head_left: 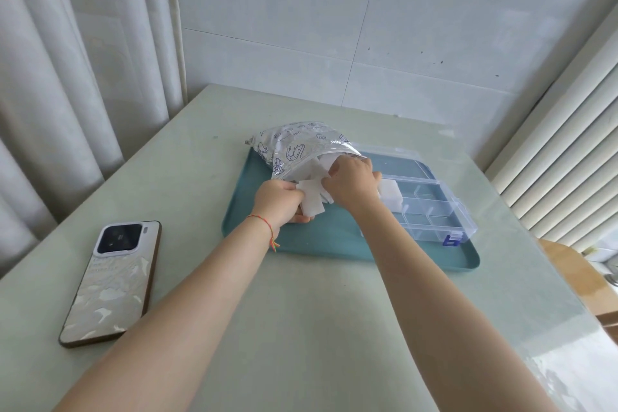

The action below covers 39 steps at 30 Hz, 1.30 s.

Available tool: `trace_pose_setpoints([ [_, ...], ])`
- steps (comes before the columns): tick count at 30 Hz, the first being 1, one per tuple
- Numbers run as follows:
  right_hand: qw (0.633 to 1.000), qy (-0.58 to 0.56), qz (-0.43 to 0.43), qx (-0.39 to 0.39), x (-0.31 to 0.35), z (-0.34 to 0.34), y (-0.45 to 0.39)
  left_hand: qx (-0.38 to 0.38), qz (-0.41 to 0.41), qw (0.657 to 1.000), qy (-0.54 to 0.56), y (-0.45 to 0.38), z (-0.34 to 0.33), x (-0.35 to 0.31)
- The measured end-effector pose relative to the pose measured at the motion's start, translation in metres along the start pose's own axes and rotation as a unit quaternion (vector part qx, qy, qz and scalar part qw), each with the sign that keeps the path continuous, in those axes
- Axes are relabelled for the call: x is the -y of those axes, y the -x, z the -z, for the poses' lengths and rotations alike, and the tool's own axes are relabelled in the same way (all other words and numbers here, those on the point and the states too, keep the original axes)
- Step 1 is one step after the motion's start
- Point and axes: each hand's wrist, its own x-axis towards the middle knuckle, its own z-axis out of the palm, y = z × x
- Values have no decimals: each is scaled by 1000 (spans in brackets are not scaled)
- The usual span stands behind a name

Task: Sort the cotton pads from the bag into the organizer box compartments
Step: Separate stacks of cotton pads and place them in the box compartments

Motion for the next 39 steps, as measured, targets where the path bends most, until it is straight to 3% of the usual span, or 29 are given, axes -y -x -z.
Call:
trace_pose_setpoints([
  [5, 973, -228, -24, 31, -9, 33, 15, 6, -3, 1000, 1, 2, 0, -2],
  [12, 901, -413, -19, 131, -22, 52, 47, 37, -14, 996, 75, 11, -10, -14],
  [20, 924, -363, -16, 120, -18, 50, 59, 116, 32, 977, 178, 15, -9, -20],
  [28, 948, -314, 8, 44, -19, 45, 57, 103, -4, 988, 115, 16, -13, -19],
  [32, 968, -242, 55, 32, -22, 45, 55, 78, 3, 993, 84, 18, -14, -18],
  [35, 973, -172, 139, 63, -27, 49, 57, 58, 2, 997, 57, 18, -13, -21],
  [39, 971, -82, 196, 109, -23, 49, 62, 147, 4, 985, 93, 26, -19, -25],
])
